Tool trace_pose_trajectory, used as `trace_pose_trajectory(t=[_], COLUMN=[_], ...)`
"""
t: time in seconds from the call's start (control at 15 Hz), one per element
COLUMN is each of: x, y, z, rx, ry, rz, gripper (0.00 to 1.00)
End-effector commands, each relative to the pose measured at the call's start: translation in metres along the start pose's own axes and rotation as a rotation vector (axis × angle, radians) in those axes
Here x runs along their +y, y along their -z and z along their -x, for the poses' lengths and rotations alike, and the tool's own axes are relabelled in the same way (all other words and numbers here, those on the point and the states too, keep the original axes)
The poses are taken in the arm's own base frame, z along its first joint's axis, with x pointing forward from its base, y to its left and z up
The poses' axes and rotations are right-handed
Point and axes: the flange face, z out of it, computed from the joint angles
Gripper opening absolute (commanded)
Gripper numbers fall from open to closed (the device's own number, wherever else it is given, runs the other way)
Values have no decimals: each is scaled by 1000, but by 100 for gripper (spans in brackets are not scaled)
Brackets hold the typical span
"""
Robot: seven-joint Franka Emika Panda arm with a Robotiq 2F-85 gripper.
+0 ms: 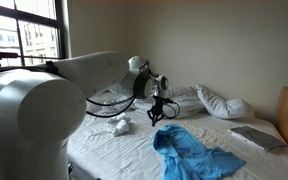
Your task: Fold the blue t-shirt from right to left
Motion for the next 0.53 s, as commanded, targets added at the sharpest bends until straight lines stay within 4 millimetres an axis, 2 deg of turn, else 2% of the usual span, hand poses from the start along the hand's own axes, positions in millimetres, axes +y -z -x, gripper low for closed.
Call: trace_pose_trajectory(t=[0.0, 0.07, 0.13, 0.2, 0.47], x=[-28, -32, -33, -32, -21], y=[17, 21, 25, 29, 50], z=[-15, -18, -18, -20, -10], rx=[-24, -10, -6, 10, 84], ry=[-6, -14, -23, -37, -59], rz=[177, 207, 229, 255, 255], gripper=[5, 3, 31, 32, 55])
